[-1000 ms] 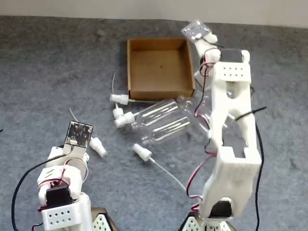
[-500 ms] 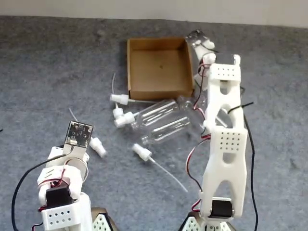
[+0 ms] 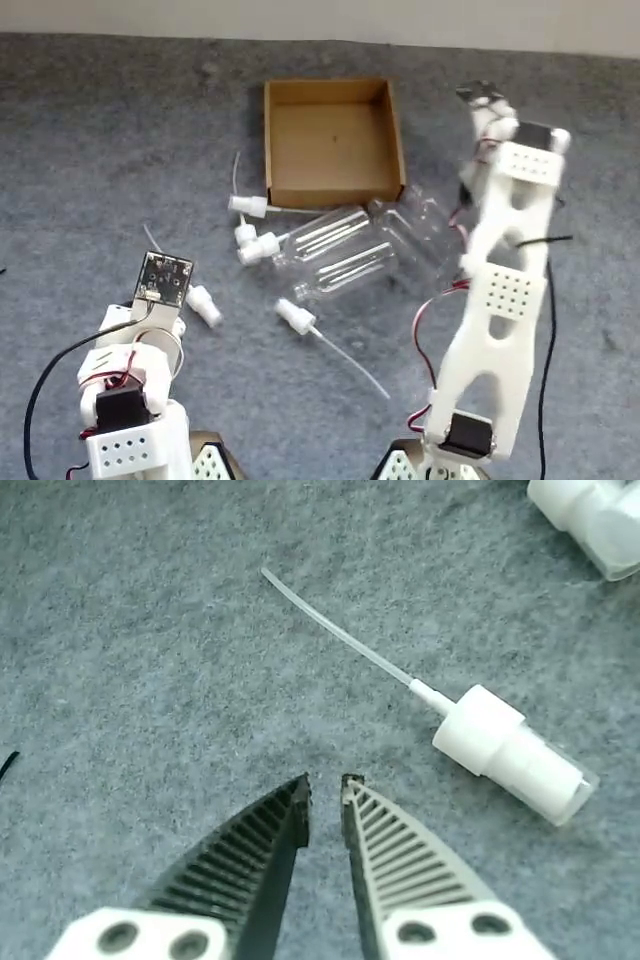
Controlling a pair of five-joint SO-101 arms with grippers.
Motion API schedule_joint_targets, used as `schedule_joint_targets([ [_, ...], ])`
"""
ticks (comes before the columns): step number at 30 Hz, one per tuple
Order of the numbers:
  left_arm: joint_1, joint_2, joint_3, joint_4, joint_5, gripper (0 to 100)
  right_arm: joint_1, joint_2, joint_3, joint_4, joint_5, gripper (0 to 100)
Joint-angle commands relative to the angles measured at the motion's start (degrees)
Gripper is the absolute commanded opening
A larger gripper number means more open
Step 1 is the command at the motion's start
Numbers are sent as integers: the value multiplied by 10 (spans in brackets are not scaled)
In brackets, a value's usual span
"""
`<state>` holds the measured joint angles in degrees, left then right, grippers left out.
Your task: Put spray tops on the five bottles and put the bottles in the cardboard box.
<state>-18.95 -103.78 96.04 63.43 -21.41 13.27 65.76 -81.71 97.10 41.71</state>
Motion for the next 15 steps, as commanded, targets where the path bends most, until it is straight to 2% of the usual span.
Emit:
schedule_joint_targets([
  [1,20,-2,11,4,-5,27,71,-40,-73,41,12,5],
  [5,40,-2,11,19,-5,27,160,-76,-31,42,11,5],
  [9,44,-2,11,21,-5,27,232,-138,74,42,11,5],
  [13,44,-2,11,20,-5,27,267,-236,235,42,12,5],
  [15,44,-2,11,20,-5,27,268,-288,343,42,36,5],
])
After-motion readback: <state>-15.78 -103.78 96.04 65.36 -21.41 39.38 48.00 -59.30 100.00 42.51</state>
